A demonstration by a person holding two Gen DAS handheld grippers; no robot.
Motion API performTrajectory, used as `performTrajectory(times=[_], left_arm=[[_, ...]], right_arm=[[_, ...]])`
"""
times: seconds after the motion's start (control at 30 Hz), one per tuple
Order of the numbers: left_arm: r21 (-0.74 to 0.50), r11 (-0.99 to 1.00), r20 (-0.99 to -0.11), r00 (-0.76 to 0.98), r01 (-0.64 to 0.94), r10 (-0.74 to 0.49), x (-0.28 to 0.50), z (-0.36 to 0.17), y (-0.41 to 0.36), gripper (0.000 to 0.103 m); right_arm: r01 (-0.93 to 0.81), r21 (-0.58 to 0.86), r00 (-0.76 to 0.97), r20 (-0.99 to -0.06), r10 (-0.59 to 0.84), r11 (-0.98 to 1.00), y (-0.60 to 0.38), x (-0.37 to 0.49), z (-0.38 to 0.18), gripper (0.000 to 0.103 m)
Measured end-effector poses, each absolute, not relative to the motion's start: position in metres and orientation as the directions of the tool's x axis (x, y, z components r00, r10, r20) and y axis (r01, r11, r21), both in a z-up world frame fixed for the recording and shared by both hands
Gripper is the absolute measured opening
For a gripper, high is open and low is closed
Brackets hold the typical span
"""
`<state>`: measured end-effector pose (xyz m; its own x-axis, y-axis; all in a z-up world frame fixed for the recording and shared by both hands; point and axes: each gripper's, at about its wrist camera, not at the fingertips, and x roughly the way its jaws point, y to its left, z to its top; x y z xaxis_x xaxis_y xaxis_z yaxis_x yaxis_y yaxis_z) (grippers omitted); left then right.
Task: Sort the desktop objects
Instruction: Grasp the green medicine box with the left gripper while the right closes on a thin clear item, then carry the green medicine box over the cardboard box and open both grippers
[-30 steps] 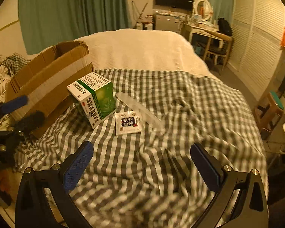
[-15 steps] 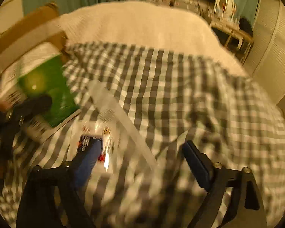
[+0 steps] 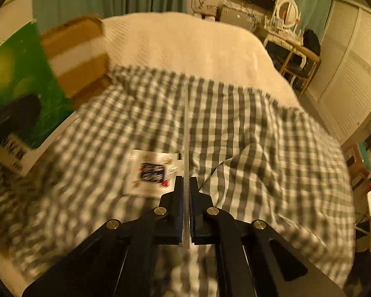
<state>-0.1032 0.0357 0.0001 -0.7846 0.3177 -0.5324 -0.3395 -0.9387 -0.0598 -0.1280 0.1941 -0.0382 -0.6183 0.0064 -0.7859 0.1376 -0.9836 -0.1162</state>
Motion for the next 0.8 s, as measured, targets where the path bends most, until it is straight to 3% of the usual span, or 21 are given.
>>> performTrajectory(times=[0.23, 0.47, 0.63, 0.73, 0.77, 0.8], left_arm=[[-0.083, -0.959, -0.462, -0.842, -0.271, 0.278, -0.068, 0.059, -0.014, 0.081], [-0.125, -0.986, -0.39, -0.909, -0.108, 0.149, -0.072, 0.114, -0.095, 0.081], [-0.16, -0.987, -0.413, -0.91, 0.027, 0.042, -0.097, 0.086, -0.154, 0.081], [-0.182, -0.982, -0.468, -0.883, 0.053, 0.039, -0.118, 0.053, -0.178, 0.081], [-0.194, -0.98, -0.485, -0.873, 0.053, 0.048, -0.128, 0.043, -0.182, 0.082], [-0.198, -0.979, -0.493, -0.869, 0.056, 0.05, -0.132, 0.037, -0.186, 0.083]], right_arm=[[0.221, -0.07, -0.692, -0.714, -0.106, -0.973, 0.14, -0.086, 0.051, 0.001], [0.344, -0.013, -0.731, -0.632, -0.259, -0.939, 0.064, -0.086, 0.114, 0.001], [0.401, 0.013, -0.705, -0.634, -0.318, -0.916, 0.011, -0.125, 0.104, 0.001], [0.429, 0.069, -0.67, -0.645, -0.368, -0.901, -0.011, -0.151, 0.083, 0.001], [0.433, 0.072, -0.664, -0.649, -0.371, -0.899, -0.017, -0.157, 0.079, 0.004], [0.434, 0.07, -0.659, -0.656, -0.369, -0.898, -0.024, -0.164, 0.072, 0.014]])
